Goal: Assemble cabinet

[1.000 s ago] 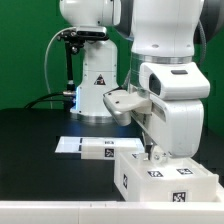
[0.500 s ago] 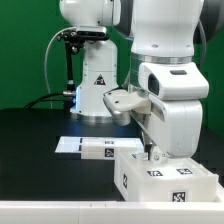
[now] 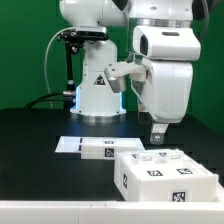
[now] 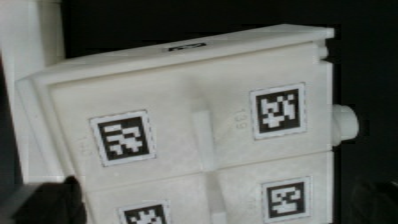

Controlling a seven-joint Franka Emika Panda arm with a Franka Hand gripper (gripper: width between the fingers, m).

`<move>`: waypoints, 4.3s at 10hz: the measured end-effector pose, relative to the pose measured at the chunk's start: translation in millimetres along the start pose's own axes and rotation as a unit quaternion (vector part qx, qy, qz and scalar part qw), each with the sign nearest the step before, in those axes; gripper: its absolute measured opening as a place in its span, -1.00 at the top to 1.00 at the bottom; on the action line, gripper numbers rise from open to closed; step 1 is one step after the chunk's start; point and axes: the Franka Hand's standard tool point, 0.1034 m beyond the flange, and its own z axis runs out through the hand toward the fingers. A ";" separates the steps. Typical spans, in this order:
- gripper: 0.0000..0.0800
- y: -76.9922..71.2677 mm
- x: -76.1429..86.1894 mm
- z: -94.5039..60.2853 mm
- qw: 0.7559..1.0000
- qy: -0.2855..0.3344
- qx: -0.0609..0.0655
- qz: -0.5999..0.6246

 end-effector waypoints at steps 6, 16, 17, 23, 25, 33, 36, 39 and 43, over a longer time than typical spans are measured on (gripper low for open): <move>-0.99 -0.2 -0.8 0.8 1.000 0.000 0.001 0.001; -0.99 -20.9 -4.5 4.9 0.964 0.009 -0.022 0.265; -0.99 -24.0 -4.9 7.2 0.933 0.025 -0.041 0.356; -0.99 -41.0 -9.2 20.8 0.837 0.066 -0.047 0.541; -0.99 -62.9 -17.5 33.2 0.781 0.106 -0.086 0.609; -0.99 -76.0 -15.4 67.1 0.759 0.164 -0.153 0.612; -0.99 -80.4 -5.9 81.7 0.759 0.164 -0.145 0.613; -0.99 -77.6 4.4 90.7 0.762 0.165 -0.139 0.610; -0.99 -72.9 9.6 99.5 0.764 0.162 -0.127 0.611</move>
Offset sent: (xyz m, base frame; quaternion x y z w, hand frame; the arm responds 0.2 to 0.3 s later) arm 0.0000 0.0000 0.0000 0.0000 0.0000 0.0000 1.0000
